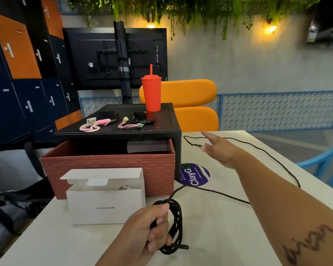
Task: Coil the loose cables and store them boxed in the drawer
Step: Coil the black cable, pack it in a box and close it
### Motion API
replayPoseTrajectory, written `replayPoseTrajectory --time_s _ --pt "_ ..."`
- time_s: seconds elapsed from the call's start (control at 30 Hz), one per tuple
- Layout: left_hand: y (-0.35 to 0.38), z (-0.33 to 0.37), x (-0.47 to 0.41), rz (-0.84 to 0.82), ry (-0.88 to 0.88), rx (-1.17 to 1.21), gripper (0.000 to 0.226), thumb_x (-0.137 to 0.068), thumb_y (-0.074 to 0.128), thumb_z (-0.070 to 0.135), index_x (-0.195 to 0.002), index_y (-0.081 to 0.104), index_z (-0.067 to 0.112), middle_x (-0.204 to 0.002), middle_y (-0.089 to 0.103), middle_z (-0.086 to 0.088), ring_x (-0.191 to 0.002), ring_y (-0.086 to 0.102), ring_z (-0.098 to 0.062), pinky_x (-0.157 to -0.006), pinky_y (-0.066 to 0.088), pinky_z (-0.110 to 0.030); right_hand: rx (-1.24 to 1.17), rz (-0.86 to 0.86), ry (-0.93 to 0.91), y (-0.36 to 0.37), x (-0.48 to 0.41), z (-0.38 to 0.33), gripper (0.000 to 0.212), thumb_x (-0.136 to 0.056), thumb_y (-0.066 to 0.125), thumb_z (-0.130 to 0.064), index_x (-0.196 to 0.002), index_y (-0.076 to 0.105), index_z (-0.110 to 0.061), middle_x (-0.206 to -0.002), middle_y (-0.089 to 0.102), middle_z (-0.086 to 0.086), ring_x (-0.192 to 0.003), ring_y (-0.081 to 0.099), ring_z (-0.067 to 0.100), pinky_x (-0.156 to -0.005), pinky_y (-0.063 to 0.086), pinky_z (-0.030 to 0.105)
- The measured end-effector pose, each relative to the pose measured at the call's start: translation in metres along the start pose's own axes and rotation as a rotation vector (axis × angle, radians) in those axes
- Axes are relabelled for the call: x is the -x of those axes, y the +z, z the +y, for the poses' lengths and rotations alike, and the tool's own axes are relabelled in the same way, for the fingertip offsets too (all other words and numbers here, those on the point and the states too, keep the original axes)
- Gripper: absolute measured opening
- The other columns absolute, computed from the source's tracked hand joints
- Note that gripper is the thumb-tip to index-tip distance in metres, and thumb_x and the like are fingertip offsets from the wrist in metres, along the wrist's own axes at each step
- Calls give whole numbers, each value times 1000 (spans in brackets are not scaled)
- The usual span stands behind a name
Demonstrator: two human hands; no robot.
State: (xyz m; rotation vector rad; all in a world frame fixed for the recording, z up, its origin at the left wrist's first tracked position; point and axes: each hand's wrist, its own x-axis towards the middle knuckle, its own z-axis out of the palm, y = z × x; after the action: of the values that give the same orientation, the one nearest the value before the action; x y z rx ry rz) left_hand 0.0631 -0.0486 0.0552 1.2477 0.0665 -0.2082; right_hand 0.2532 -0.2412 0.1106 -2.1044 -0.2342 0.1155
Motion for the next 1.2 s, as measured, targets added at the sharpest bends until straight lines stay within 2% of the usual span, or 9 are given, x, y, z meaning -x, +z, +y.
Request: replayPoseTrajectory --time_s 0.07,0.27,0.4,0.57,0.63,0.77,0.93,1.1,1.2 --pt "0 0 -1 5 2 3 28 -68 53 23 -45 41 13 -36 23 0 -28 22 -11 -49 42 -29 -290 16 10 11 1 7 69 -94 52 -13 -146 14 -37 -156 16 7 -141 22 24 -114 24 44" --pt "1 2 0 33 24 19 28 -69 53 23 -46 41 13 -36 21 1 -28 19 -11 -47 42 -28 50 98 91 26 16 55 57 -91 58 -18 -142 33 -26 -150 31 2 -134 34 22 -100 34 32" --pt "0 1 0 65 40 55 27 -69 52 23 -50 39 10 -35 21 1 -27 20 -10 -51 39 -31 -36 -52 77 24 56 75 31 -86 65 -23 -116 58 -26 -122 57 -4 -104 57 11 -87 40 23" --pt "-2 2 -2 89 80 137 27 -73 53 24 -52 41 11 -35 20 3 -29 20 -10 -52 39 -31 371 -8 -60 29 89 77 17 -80 63 -17 -71 63 -32 -87 61 -14 -86 58 5 -76 43 18" --pt "-5 1 -2 91 88 173 28 -74 53 24 -51 43 12 -34 20 4 -28 20 -9 -51 40 -30 444 45 -89 40 97 72 12 -81 62 -18 -86 63 -29 -98 58 -10 -92 55 10 -81 43 22" --pt "-7 0 -2 79 99 169 28 -74 52 23 -50 45 11 -33 20 5 -27 20 -8 -46 43 -28 408 126 -332 68 110 54 57 -89 58 -25 -140 34 -31 -142 34 -10 -127 35 10 -106 23 17" --pt "-7 -5 -2 -89 79 143 33 -54 79 23 -53 52 5 -31 21 6 -25 22 -7 -43 44 -27 411 111 -525 88 118 29 65 -95 49 -24 -145 10 -38 -153 11 -19 -139 7 0 -112 6 19" --pt "-11 -1 -1 -220 112 250 56 -28 93 30 -68 70 -2 -33 17 8 -23 25 -6 -43 44 -24 233 6 -489 96 115 32 21 -97 41 -24 -106 59 -20 -83 54 -16 -83 49 11 -76 39 28" --pt "-23 0 -9 -546 122 562 53 -68 79 27 -104 65 -10 -49 24 0 -37 36 -12 -64 50 -30 228 -64 -425 98 116 33 27 -99 39 -29 -111 60 -18 -88 63 -10 -83 56 10 -79 45 29"
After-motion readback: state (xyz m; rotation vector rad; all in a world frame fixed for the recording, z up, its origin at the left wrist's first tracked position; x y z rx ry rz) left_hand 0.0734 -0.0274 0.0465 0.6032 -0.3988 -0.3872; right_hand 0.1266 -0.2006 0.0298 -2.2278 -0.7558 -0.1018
